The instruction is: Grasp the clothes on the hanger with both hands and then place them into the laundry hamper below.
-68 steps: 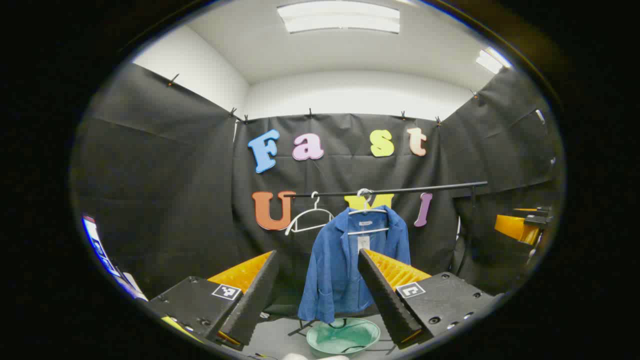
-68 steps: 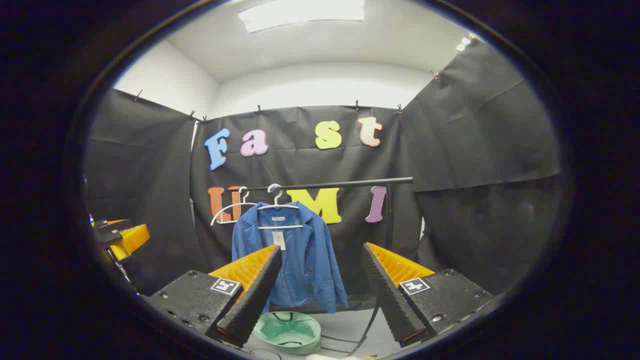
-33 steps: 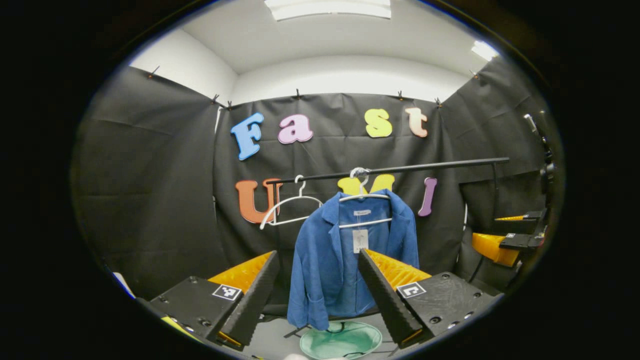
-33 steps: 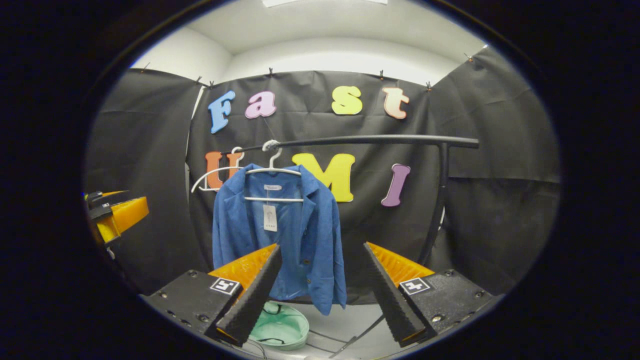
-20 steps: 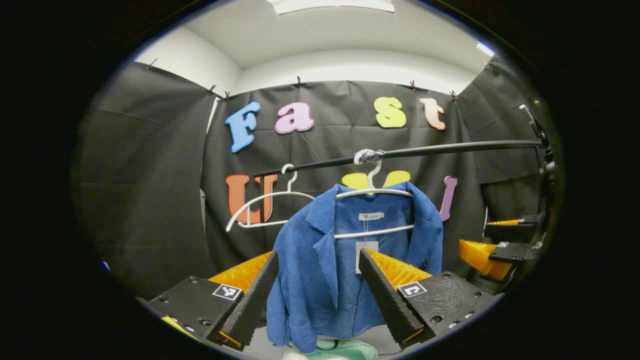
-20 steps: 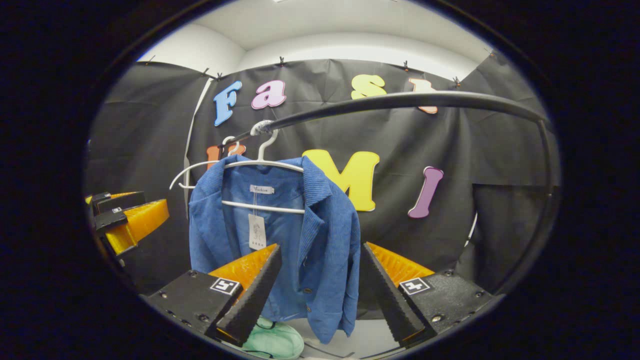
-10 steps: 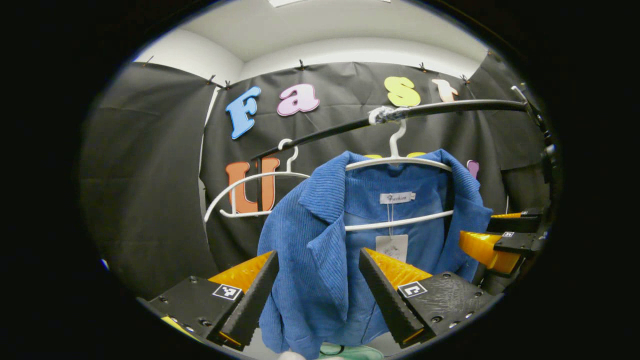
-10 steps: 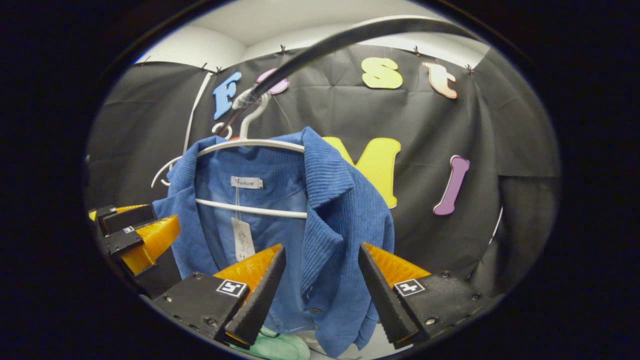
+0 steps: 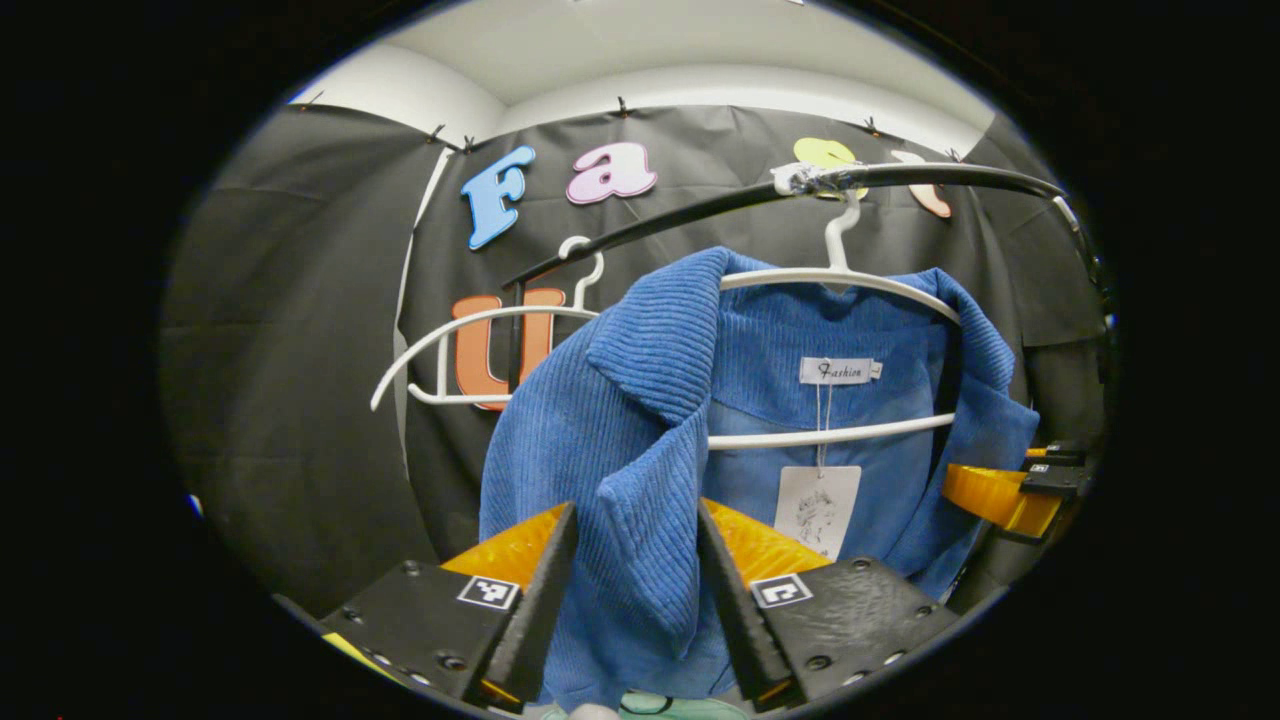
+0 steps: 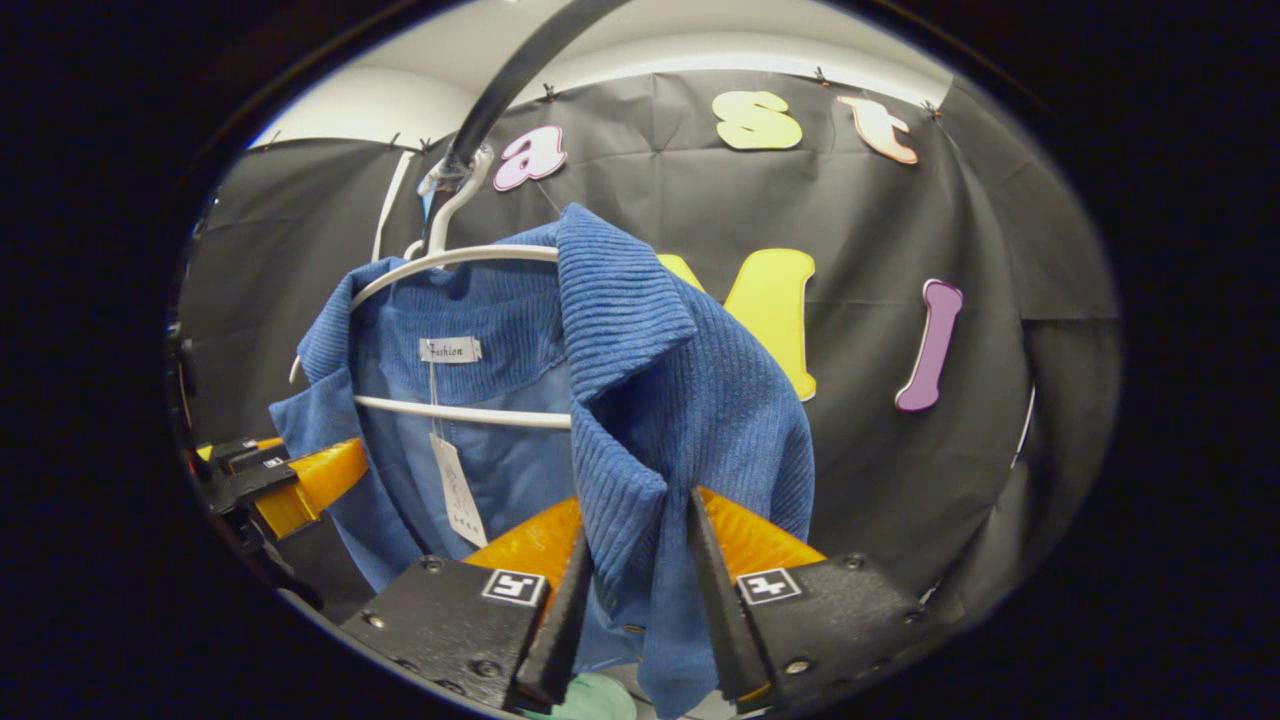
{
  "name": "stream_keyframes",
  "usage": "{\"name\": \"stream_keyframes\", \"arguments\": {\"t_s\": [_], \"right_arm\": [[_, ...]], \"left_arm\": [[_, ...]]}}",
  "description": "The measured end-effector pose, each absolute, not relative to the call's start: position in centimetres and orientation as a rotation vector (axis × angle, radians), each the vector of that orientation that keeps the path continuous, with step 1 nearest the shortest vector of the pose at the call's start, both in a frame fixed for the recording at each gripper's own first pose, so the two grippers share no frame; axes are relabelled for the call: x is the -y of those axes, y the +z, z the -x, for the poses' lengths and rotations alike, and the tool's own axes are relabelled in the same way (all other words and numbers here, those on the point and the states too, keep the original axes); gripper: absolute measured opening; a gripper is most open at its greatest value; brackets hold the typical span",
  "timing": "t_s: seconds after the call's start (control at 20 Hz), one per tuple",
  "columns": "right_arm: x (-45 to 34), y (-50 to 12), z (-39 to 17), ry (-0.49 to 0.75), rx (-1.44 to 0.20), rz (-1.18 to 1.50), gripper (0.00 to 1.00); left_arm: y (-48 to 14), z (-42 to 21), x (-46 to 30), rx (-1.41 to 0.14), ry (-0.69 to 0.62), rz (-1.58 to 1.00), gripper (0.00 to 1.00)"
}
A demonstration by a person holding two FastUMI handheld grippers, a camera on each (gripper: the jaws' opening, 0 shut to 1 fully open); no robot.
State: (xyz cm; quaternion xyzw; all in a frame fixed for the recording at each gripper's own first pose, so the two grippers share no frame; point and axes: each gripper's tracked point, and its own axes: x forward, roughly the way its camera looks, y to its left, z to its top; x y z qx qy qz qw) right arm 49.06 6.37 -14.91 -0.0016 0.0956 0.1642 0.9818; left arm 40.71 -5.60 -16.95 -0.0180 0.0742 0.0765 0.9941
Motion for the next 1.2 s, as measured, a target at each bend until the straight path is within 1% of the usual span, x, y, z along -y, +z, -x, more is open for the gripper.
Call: {"name": "stream_keyframes", "arguments": {"t_s": [0.05,0.1,0.15,0.2,0.25,0.3,0.35,0.4,0.45,0.5,0.55,0.7,0.95,1.15,1.2], "right_arm": [[-6.2,-14.9,-49.3,0.337,-0.192,-0.010,0.48],[-6.1,-14.9,-49.4,0.350,-0.189,-0.024,0.43],[-6.0,-14.8,-49.5,0.362,-0.185,-0.037,0.33],[-6.3,-14.8,-49.6,0.391,-0.181,-0.055,0.28],[-6.6,-14.8,-49.5,0.430,-0.183,-0.071,0.19],[-6.8,-14.9,-49.4,0.471,-0.184,-0.089,0.16],[-6.6,-15.0,-49.4,0.493,-0.191,-0.106,0.13],[-6.4,-14.9,-49.5,0.511,-0.194,-0.126,0.11],[-6.1,-14.6,-49.4,0.524,-0.196,-0.143,0.07],[-6.1,-14.4,-49.2,0.544,-0.195,-0.154,0.06],[-6.0,-14.0,-49.3,0.560,-0.189,-0.161,0.04],[-6.0,-13.2,-49.4,0.588,-0.174,-0.193,0.04],[-6.2,-11.1,-48.5,0.694,-0.170,-0.376,0.04],[-4.9,-9.2,-49.4,0.701,-0.124,-0.410,0.04],[-4.8,-8.9,-49.3,0.709,-0.121,-0.431,0.04]], "left_arm": [[-17.3,-40.9,5.8,-0.169,0.143,0.041,0.66],[-17.8,-41.0,6.2,-0.193,0.129,0.045,0.61],[-18.1,-41.2,5.9,-0.203,0.127,0.040,0.49],[-18.1,-41.3,5.7,-0.201,0.135,0.029,0.36],[-18.1,-41.2,5.5,-0.202,0.142,0.016,0.24],[-18.1,-41.2,5.4,-0.201,0.141,0.016,0.10],[-17.9,-41.3,6.0,-0.193,0.116,0.027,0.13],[-17.7,-41.3,5.9,-0.194,0.118,0.041,0.12],[-17.6,-40.9,6.1,-0.194,0.096,0.055,0.01],[-17.4,-40.8,6.0,-0.192,0.091,0.062,0.00],[-17.2,-40.6,5.8,-0.189,0.083,0.060,0.01],[-15.9,-40.8,4.9,-0.164,0.091,0.067,0.01],[-12.7,-40.6,2.2,-0.110,0.136,0.091,0.01],[-10.8,-41.0,0.1,-0.077,0.164,0.120,0.01],[-10.4,-41.0,-0.4,-0.070,0.172,0.130,0.05]]}}
